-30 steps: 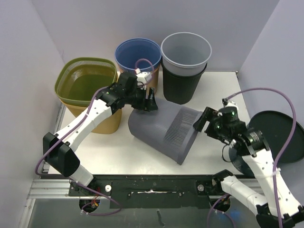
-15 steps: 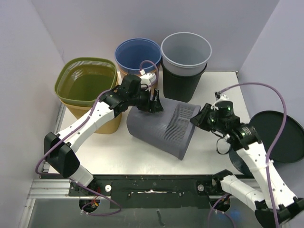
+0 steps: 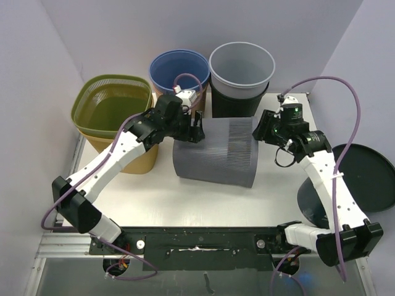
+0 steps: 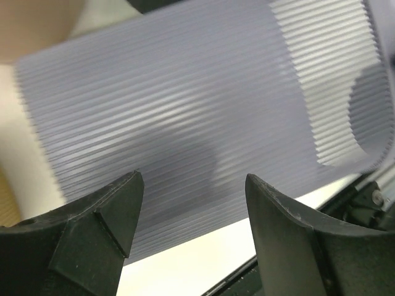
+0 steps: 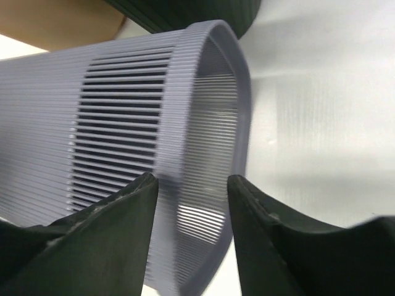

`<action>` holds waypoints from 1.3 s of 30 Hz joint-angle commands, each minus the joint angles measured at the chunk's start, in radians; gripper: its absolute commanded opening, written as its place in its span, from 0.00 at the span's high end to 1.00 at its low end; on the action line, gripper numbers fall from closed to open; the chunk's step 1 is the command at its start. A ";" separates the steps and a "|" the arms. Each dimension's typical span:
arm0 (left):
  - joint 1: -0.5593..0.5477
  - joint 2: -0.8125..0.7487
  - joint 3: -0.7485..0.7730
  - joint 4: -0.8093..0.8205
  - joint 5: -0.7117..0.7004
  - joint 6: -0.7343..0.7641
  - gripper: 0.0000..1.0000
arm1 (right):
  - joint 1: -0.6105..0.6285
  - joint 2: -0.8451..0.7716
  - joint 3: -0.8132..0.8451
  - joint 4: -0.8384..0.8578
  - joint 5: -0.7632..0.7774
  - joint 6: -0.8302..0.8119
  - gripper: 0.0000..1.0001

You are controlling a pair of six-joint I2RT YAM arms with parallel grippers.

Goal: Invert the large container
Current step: Turn the container upside down at the center of the board.

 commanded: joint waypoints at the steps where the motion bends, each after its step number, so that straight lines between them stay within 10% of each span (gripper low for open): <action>1: -0.009 -0.138 0.017 -0.013 -0.292 -0.008 0.33 | -0.010 -0.076 0.031 -0.065 0.029 -0.035 0.41; 8: 0.010 -0.069 0.021 -0.126 -0.348 -0.097 0.33 | -0.010 -0.107 0.108 -0.139 -0.009 -0.019 0.26; 14: 0.158 -0.103 -0.120 -0.017 -0.102 -0.111 0.33 | -0.010 -0.126 0.140 -0.175 -0.068 0.001 0.26; 30: 0.166 -0.070 -0.161 0.064 0.213 -0.104 0.33 | -0.011 -0.113 -0.070 -0.049 -0.143 0.064 0.79; 39: 0.166 -0.092 -0.089 0.199 0.466 -0.212 0.33 | -0.011 -0.122 -0.122 -0.021 -0.106 0.103 0.89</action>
